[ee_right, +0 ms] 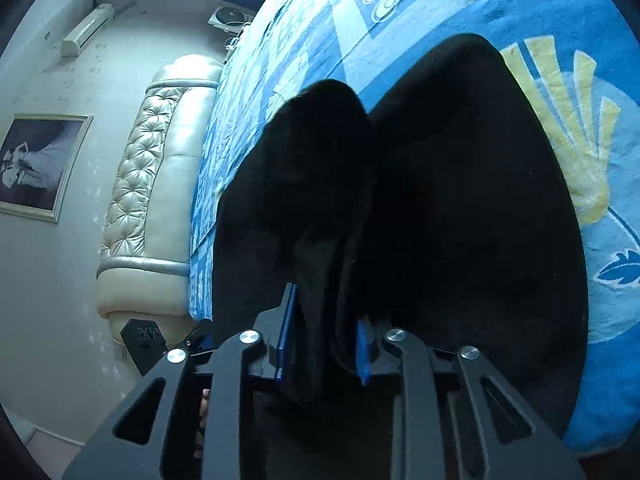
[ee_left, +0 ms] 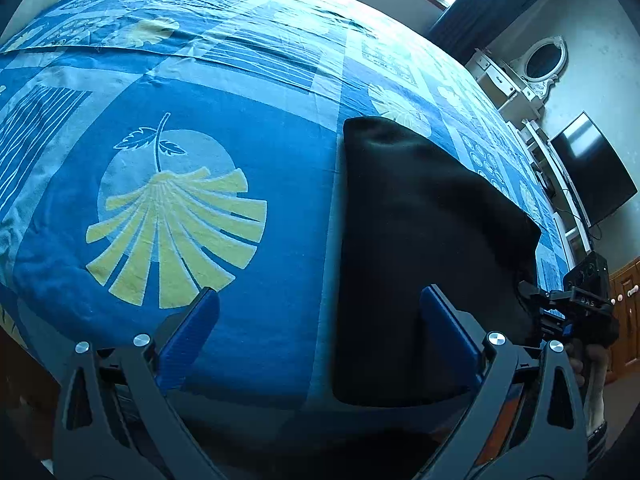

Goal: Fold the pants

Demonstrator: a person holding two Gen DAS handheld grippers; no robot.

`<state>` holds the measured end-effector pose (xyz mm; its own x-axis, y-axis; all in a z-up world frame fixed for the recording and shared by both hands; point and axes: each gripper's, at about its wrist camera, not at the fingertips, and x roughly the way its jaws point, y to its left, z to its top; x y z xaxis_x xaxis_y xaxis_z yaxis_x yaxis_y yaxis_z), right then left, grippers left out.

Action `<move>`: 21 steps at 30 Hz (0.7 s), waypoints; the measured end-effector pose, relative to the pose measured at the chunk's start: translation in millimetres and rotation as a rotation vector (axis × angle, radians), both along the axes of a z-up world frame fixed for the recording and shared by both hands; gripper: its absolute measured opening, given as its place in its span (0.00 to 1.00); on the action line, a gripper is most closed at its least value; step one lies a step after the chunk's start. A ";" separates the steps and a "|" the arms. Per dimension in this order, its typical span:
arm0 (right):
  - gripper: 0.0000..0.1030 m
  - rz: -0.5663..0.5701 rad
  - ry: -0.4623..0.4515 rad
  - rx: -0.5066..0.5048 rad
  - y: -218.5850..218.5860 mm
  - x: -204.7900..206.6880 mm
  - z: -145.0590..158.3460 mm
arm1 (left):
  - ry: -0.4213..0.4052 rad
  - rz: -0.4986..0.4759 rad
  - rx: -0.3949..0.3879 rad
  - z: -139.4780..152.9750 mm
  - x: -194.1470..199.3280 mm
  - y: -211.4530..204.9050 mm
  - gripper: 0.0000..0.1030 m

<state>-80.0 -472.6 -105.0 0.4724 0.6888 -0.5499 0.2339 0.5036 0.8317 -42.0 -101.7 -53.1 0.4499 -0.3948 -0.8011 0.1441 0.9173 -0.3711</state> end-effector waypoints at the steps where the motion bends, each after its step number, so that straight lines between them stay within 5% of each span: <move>1: 0.13 -0.005 -0.010 0.006 -0.5 -1.0 1.4 | 0.001 0.000 -0.001 -0.2 0.2 0.2 0.97; 12: 0.10 -0.108 -0.171 -0.046 -21.3 -31.8 63.6 | -0.017 -0.026 -0.013 11.2 -3.6 -3.5 0.97; 21: 0.08 -0.167 -0.029 -0.097 -52.8 -51.0 13.9 | -0.017 -0.082 0.000 6.6 -6.8 -32.9 0.97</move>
<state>-131.0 -525.3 -91.1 0.5923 0.5435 -0.5948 0.2981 0.5381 0.7884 -48.8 -134.6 -46.6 0.4301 -0.4309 -0.7934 0.2248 0.9022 -0.3681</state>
